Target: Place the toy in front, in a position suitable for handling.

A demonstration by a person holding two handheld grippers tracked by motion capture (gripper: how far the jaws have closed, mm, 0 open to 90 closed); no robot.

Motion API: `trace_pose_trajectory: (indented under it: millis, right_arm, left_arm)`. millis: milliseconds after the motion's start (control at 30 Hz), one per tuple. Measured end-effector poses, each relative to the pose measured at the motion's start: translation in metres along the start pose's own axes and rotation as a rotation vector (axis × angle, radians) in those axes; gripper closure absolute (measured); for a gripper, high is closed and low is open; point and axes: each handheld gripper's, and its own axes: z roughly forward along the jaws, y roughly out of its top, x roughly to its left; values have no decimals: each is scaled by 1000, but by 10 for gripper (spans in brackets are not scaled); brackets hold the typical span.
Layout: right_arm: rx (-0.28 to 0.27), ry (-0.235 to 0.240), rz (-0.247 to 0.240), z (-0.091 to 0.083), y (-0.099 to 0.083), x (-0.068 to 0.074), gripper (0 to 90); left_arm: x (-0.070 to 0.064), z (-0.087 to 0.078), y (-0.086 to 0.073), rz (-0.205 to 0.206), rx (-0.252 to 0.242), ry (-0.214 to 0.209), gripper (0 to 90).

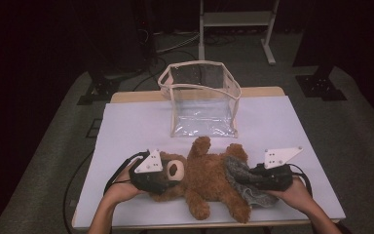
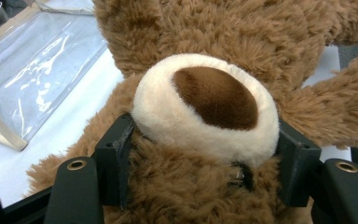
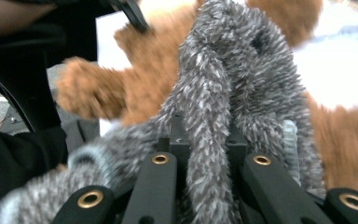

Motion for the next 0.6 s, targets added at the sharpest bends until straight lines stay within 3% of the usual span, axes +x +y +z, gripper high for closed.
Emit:
trace_pose_trajectory:
  millis: [133,233,467,600]
  right_arm:
    - [13,34,-70,15,22,11,792]
    - [58,43,-108,26,23,16,793]
    - [103,-1,-53,11,-4,13,793]
    - [74,-4,-55,5,2,17,793]
  left_arm:
    - [0,1,0,-7,3,12,339]
    - [-1,0,-1,1,10,12,338]
    - [-2,2,2,-9,12,19,336]
    - [1,4,4,-32,15,28,336]
